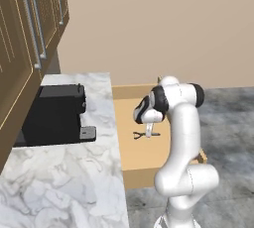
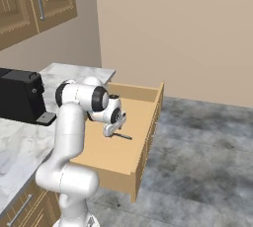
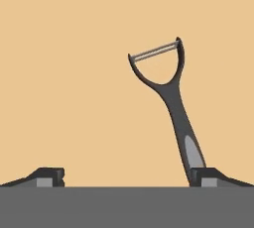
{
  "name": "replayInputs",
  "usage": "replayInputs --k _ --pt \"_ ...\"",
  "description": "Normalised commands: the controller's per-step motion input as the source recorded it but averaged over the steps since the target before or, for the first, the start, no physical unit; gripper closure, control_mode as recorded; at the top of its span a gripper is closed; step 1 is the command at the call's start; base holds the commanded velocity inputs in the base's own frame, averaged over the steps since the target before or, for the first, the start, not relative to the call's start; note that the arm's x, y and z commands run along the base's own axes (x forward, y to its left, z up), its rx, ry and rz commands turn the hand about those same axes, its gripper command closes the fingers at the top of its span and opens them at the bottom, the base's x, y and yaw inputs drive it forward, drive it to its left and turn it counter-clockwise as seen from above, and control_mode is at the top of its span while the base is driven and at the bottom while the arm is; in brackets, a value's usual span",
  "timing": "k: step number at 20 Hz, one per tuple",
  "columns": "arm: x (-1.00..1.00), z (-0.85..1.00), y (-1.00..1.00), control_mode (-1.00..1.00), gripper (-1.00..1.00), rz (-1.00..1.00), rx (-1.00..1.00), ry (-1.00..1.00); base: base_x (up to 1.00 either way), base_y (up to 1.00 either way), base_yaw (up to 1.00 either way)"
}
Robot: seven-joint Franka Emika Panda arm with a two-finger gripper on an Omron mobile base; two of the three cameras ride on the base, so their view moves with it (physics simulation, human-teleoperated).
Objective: Pick the peeler from the drawer and place it on the counter.
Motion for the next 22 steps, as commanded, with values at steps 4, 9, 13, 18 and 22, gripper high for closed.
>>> replayInputs --k 4,9,13,18,22 --pt "0.31 -0.5 0.0 -1.0 -1.0 0.0 0.0 0.0 0.0 0.0 0.0" --pt "0.4 -0.5 0.0 -1.0 -1.0 0.01 0.0 0.0 0.0 0.0 0.0" --pt "0.45 -0.42 0.0 -1.0 -1.0 0.02 0.01 0.0 0.0 0.0 0.0" --pt "0.35 -0.49 -0.03 -1.0 -1.0 0.03 0.0 0.0 0.0 0.0 0.0" --pt "0.19 -0.58 -0.16 -1.0 -1.0 0.04 0.01 0.0 0.0 0.0 0.0"
